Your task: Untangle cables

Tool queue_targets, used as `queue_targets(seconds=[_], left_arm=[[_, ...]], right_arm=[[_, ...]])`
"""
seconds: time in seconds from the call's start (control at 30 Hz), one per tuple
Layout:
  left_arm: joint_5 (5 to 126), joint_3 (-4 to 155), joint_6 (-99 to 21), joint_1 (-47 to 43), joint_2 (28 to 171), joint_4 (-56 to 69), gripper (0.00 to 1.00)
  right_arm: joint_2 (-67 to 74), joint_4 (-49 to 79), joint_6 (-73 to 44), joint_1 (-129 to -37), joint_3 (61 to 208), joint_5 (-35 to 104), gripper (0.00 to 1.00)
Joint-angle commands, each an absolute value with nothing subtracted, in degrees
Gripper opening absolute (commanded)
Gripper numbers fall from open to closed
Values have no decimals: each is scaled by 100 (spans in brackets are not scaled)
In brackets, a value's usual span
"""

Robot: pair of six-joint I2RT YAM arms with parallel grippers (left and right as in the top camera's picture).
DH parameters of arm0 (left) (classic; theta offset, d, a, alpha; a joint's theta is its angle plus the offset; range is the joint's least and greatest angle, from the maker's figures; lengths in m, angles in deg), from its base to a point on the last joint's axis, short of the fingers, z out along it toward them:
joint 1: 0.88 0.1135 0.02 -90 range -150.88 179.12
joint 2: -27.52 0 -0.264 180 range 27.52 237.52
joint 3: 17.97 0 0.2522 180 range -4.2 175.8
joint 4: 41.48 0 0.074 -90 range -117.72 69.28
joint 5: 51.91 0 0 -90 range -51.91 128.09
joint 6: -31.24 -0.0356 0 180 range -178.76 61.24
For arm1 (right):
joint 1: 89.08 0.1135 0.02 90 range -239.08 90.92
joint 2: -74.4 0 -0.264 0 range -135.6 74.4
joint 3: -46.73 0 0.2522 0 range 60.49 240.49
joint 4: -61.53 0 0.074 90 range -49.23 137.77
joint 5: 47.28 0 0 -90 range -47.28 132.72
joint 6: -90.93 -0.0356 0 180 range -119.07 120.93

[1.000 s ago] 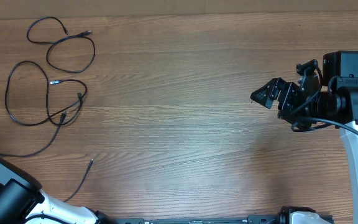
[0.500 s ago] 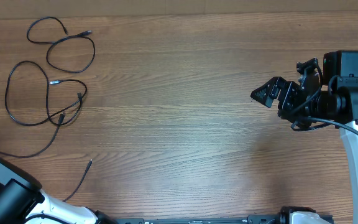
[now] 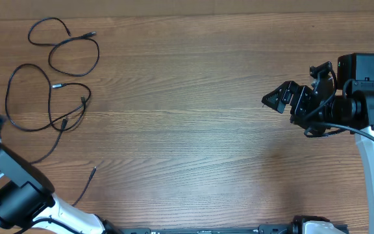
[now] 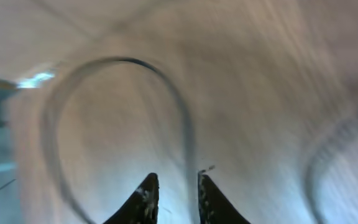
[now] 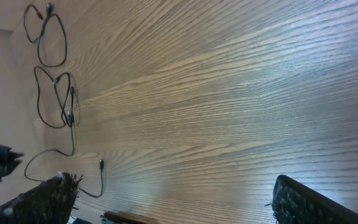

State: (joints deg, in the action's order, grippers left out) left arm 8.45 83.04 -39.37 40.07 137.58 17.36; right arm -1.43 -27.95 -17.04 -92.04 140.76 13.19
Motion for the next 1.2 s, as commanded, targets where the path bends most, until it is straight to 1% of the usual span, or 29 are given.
queue_targets(seconds=[0.0,0.03,0.07,0.1,0.13,0.3,0.4,0.5,0.6,0.7,0.9,1.17], left_arm=[[1835,8225,-3952,3843,13670,1778,35],[1867,8159,-3943,3817,13681,1859,36],[1876,8081,-3917,3801,13688,1953,31],[1891,8004,-3853,3792,13690,2022,20],[1966,7864,-3722,3790,13690,2073,4],[3026,7366,-3563,3792,13690,2202,4],[3697,7119,-3561,3792,13690,2114,4],[4114,7056,-3585,3784,13690,1909,4],[4112,6970,-3768,3716,13690,1647,4],[4110,6863,-3954,3648,13692,1636,4],[4079,6490,-3947,3493,13692,1397,4],[4042,6365,-3952,3432,13690,1824,4]], right_arm=[[-161,-2776,-1680,-9204,14146,1378,100],[-161,-2776,-1680,-9204,14146,1378,100],[-161,-2774,-1680,-9204,14146,1378,100],[-161,-2771,-1680,-9204,14146,1378,100],[-161,-2765,-1683,-9204,14146,1378,100],[-161,-2734,-1678,-9204,14146,1378,100],[-161,-2752,-1678,-9204,14146,1378,100],[-161,-2787,-1678,-9204,14146,1378,100],[-161,-2848,-1678,-9204,14146,1378,100],[-161,-2846,-1680,-9204,14146,1378,100],[-161,-2852,-1680,-9204,14146,1375,100],[-161,-2911,-1680,-9204,14146,1378,100]])
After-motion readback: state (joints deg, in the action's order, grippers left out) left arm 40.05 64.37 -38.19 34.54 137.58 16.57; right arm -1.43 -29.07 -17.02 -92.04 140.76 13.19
